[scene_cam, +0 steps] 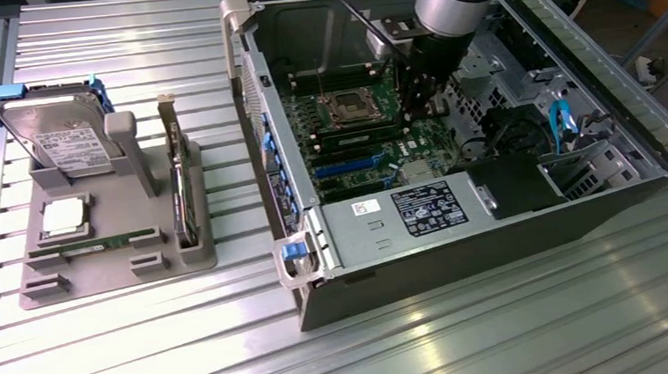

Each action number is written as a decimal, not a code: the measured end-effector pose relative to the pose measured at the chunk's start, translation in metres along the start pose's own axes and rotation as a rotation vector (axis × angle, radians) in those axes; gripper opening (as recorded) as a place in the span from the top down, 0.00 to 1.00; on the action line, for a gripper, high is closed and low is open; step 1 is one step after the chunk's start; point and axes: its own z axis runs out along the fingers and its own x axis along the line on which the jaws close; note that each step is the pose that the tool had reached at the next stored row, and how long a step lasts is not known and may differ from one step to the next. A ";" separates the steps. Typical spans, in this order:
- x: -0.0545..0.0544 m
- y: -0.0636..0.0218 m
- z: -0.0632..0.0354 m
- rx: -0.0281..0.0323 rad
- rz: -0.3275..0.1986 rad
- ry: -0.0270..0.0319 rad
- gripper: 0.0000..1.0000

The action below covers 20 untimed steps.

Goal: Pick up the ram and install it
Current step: 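Press down the ram until it locks into place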

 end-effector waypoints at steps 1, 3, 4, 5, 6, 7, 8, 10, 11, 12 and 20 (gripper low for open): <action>0.000 0.0000 0.0003 0.0000 0.000 -0.0002 0.89; 0.000 0.0000 0.0009 0.0000 0.000 -0.0001 0.89; 0.000 0.0000 0.0011 0.0000 0.000 0.0000 0.89; 0.000 0.0000 0.0012 0.0001 0.000 -0.0001 0.89; 0.000 0.0000 0.0013 0.0000 0.000 -0.0001 0.89; 0.000 0.0000 0.0014 0.0001 0.000 -0.0003 0.89; 0.000 0.0000 0.0014 0.0001 0.000 -0.0004 0.89; 0.000 0.0000 0.0014 0.0001 0.000 -0.0001 0.89; 0.000 0.0000 0.0014 0.0001 0.000 0.0005 0.89; 0.000 -0.0001 0.0009 0.0002 0.000 0.0008 0.89; 0.000 -0.0001 -0.0154 0.0001 0.000 0.0012 0.89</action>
